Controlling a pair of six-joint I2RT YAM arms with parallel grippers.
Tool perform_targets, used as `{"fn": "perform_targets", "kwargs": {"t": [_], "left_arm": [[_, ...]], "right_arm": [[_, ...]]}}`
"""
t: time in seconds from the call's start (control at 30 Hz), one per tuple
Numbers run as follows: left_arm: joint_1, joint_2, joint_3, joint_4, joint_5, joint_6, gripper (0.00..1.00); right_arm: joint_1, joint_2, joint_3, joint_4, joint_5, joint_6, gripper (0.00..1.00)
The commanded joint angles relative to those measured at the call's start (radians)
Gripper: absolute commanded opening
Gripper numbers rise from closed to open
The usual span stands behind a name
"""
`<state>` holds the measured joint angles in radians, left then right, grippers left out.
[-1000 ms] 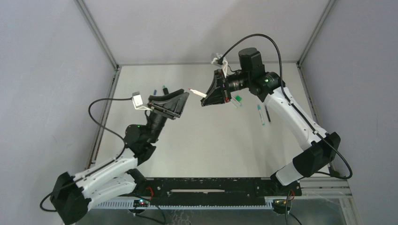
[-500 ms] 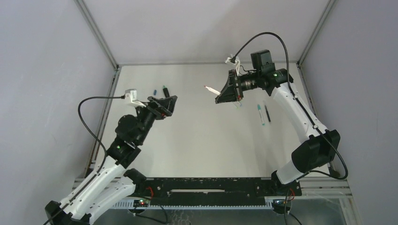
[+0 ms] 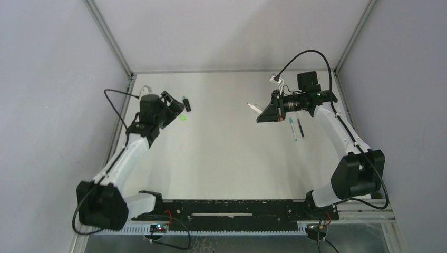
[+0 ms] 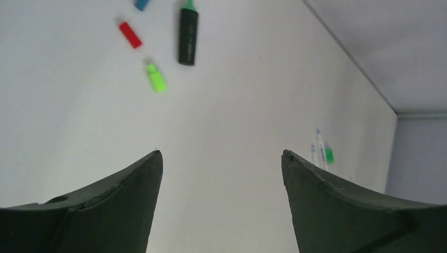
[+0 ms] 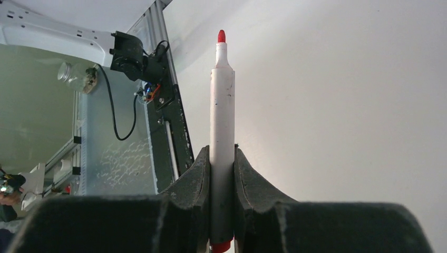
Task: Insert the pens into the pen caps
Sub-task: Move the pen cap to the center of the board.
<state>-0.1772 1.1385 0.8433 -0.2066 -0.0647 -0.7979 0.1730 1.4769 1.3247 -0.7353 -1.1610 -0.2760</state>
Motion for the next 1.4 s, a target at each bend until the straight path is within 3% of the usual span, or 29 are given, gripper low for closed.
{"fn": "perform_targets", "kwargs": {"t": [0.0, 0.13, 0.27, 0.47, 1.37], "left_arm": [[0.043, 0.164, 0.191, -0.157, -0.082, -0.058, 0.85], [0.061, 0.363, 0.360, -0.319, -0.165, -0.101, 0.83], [0.067, 0.619, 0.589, -0.521, -0.179, -0.112, 0.55], [0.077, 0.885, 0.861, -0.679, -0.184, -0.097, 0.50], [0.151, 1.171, 1.119, -0.737, -0.140, -0.130, 0.37]], "right_arm": [[-0.019, -0.024, -0.026, 0.066, -0.014, -0.016, 0.00], [-0.021, -0.021, -0.052, 0.086, -0.019, -0.015, 0.00], [-0.030, -0.004, -0.058, 0.093, -0.029, -0.016, 0.00], [-0.049, 0.011, -0.057, 0.101, -0.047, -0.010, 0.00], [-0.111, 0.068, -0.056, 0.123, -0.083, 0.025, 0.00]]}}
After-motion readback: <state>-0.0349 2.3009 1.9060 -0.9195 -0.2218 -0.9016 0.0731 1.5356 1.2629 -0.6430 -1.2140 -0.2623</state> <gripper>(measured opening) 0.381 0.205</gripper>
